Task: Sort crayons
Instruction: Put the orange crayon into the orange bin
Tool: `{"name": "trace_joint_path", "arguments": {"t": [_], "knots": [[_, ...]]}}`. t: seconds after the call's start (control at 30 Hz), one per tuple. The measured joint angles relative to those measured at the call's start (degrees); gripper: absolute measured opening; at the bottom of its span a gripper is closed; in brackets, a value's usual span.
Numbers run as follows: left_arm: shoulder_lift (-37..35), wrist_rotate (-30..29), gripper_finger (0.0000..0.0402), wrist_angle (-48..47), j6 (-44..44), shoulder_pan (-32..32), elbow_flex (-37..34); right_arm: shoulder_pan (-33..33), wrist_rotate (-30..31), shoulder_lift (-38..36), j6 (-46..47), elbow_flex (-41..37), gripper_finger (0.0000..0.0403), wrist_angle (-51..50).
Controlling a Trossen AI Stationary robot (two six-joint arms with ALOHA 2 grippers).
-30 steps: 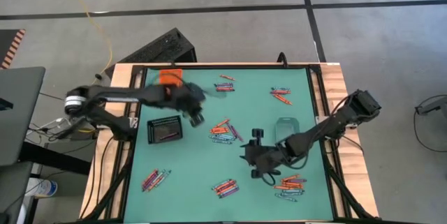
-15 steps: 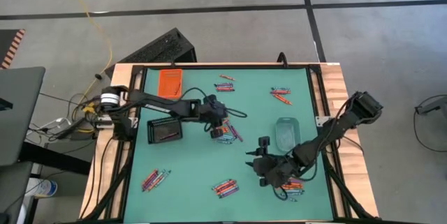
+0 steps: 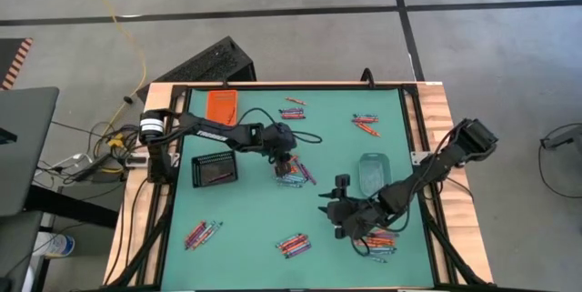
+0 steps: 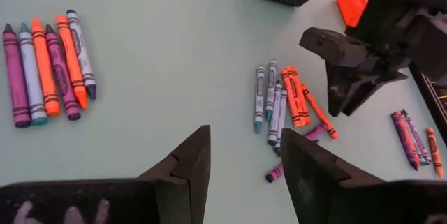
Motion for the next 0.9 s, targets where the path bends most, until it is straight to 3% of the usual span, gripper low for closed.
{"name": "trace_joint_path", "arguments": {"t": [0.17, 0.4, 0.9], "knots": [[-0.04, 1.49, 0.0107, -0.35, -0.39, -1.21, 0.00, -0.20, -0.05, 0.02, 0.46, 0.00, 0.0168, 0.04], [-0.01, -2.90, 0.0107, -2.24, -0.39, -2.36, 0.00, -0.20, -0.15, 0.02, 0.48, 0.00, 0.0168, 0.26], [0.05, -3.43, 0.0107, -7.78, -1.52, -2.41, 0.02, -0.20, -0.15, 0.02, 0.58, 0.00, 0.0168, 0.42]]}}
